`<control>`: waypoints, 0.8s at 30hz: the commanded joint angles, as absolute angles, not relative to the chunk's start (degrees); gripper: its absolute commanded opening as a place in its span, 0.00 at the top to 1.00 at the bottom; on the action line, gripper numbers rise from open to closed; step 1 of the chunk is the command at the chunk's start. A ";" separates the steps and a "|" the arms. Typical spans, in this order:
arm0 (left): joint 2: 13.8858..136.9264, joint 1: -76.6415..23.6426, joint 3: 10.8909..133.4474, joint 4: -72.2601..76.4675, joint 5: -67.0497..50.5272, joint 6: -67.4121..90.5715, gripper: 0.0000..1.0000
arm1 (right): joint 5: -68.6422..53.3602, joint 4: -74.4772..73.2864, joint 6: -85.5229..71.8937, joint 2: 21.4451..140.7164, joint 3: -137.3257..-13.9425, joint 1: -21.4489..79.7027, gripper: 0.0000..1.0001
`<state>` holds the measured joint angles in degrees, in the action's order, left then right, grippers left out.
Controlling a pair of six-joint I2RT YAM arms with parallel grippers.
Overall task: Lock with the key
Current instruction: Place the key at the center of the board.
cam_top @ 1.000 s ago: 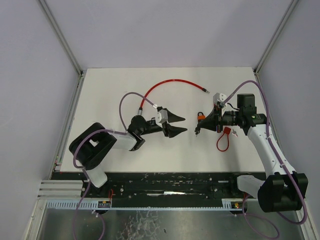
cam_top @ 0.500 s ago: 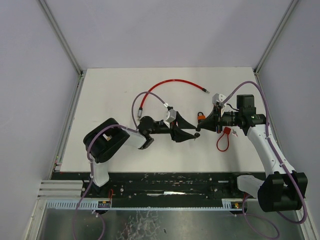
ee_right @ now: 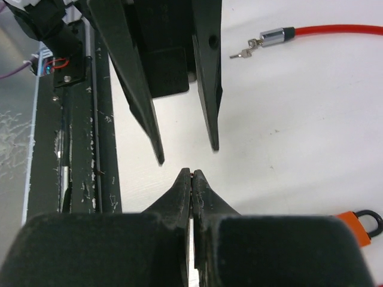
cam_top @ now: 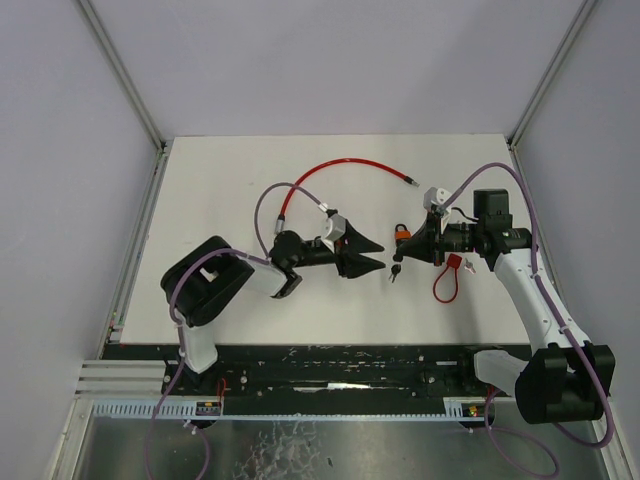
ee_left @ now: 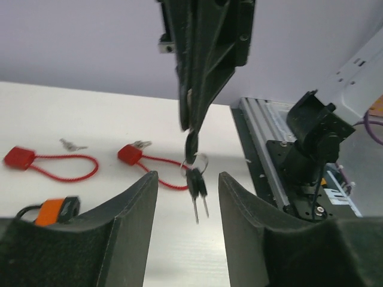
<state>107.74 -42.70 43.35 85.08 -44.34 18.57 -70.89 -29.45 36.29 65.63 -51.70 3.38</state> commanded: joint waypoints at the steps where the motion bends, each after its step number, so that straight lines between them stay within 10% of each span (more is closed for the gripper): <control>1: 103.99 -39.77 39.38 87.06 -37.67 16.52 0.56 | -68.25 -30.48 37.98 65.18 -52.51 2.64 1.00; 24: 98.22 -37.97 33.38 85.65 -26.19 12.93 0.55 | -34.72 -36.65 32.59 88.96 -59.50 2.64 0.95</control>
<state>100.53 -38.46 34.02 85.06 -27.90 15.03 -41.95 -37.71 36.75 85.71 -55.72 2.92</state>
